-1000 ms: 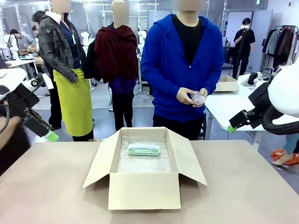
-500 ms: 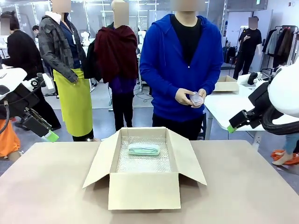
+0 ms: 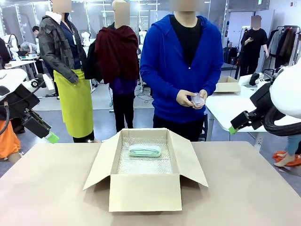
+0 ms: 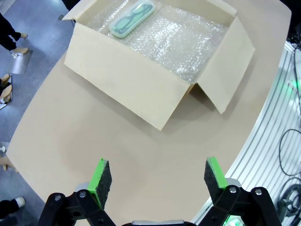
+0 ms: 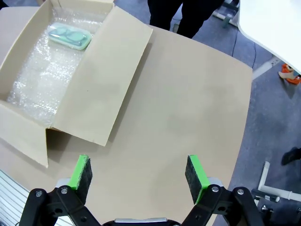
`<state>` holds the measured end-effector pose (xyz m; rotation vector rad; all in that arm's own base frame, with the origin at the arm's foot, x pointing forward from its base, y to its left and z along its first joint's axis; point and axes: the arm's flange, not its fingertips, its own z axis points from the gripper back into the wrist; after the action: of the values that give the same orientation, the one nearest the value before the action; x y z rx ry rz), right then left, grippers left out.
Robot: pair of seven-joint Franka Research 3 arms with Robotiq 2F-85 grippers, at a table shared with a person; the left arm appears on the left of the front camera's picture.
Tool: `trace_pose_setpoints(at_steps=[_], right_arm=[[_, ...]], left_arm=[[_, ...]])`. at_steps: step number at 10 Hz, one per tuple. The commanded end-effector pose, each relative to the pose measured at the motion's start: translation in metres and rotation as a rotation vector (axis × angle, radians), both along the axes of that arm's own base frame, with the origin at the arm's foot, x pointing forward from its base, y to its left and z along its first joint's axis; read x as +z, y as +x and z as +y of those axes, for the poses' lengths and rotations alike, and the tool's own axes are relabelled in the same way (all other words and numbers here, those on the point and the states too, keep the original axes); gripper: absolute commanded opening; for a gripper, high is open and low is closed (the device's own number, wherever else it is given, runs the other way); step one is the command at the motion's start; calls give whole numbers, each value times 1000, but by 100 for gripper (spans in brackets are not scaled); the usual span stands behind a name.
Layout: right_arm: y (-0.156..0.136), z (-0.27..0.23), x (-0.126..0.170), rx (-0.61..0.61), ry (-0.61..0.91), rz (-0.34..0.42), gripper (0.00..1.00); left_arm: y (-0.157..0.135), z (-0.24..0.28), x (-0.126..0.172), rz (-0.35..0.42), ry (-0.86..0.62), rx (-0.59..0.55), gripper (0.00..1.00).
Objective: Pack the glasses set securely to prepare it for shipping.
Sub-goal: Put the Glasses case from the right side of the table into the Package Box.
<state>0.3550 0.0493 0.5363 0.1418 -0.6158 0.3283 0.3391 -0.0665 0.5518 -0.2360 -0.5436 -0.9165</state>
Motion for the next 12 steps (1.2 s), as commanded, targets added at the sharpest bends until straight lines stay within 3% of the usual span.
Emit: trace_pose_setpoints(at_steps=[1, 12], right_arm=[[0, 2, -1, -19, 1, 1, 100], [0, 2, -1, -19, 1, 1, 100]], left_arm=[[0, 0, 2, -3, -21, -2, 100], [0, 0, 2, -3, -21, -2, 100]])
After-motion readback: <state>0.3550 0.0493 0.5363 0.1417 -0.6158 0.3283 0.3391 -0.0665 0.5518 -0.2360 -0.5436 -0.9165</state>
